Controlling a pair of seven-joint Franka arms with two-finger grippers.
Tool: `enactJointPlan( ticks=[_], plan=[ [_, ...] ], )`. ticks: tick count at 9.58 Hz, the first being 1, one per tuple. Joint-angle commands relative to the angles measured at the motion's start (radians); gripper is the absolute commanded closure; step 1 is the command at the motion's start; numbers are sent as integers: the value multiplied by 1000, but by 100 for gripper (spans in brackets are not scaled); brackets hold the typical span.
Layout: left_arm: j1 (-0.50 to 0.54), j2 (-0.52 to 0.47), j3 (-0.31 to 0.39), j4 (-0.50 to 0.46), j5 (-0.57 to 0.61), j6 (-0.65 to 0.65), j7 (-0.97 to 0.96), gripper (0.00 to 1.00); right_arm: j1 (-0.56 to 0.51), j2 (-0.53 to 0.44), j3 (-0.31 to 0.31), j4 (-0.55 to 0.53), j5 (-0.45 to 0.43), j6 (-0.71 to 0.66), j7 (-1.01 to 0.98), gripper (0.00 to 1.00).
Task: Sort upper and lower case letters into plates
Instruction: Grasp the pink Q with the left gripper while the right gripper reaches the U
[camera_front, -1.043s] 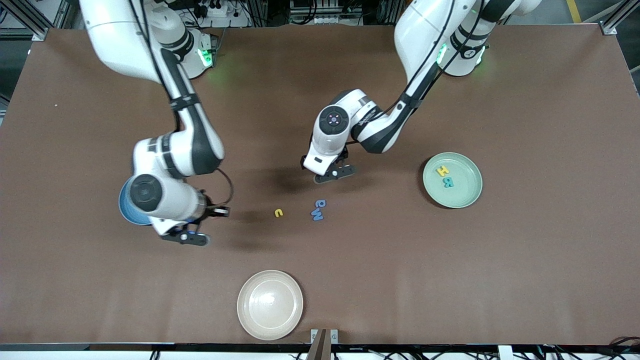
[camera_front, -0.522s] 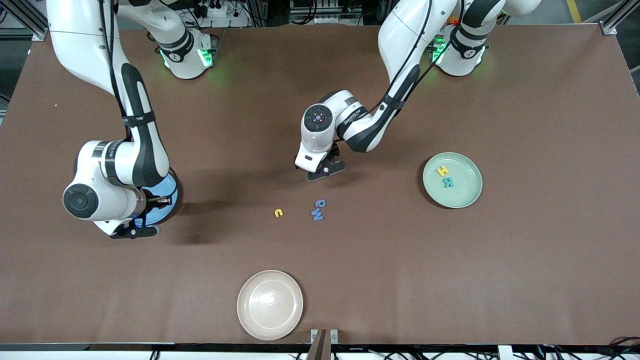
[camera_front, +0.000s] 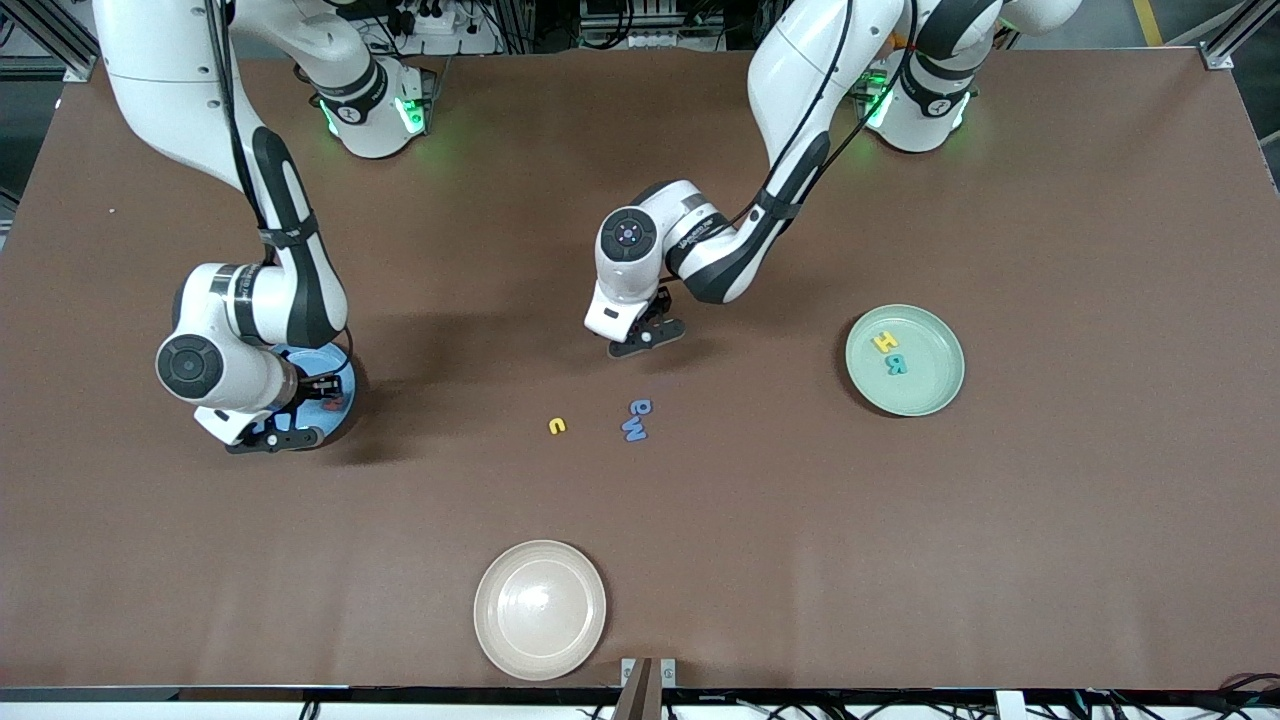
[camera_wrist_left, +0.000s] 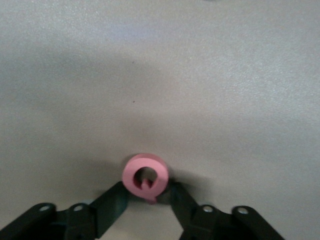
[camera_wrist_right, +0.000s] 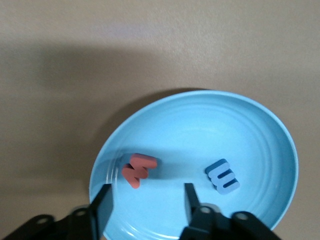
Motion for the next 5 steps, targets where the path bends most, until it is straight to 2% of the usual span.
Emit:
enactJointPlan(
  ticks=[1,3,4,5],
  plan=[
    [-11,17,12,5,32,2,-32,58,16,-41,34,19,-9,-2,-8,0],
    [-10,15,12,5,33,2,-23,60,19,-39,125,69,-3,20,-9,0],
    [-10,15,12,5,33,2,-22,72,31,-32,158,97,-3,42,-9,0],
    [-10,14,12,5,33,2,-23,74,42,-12,182,132,-5,42,-21,0]
  ],
)
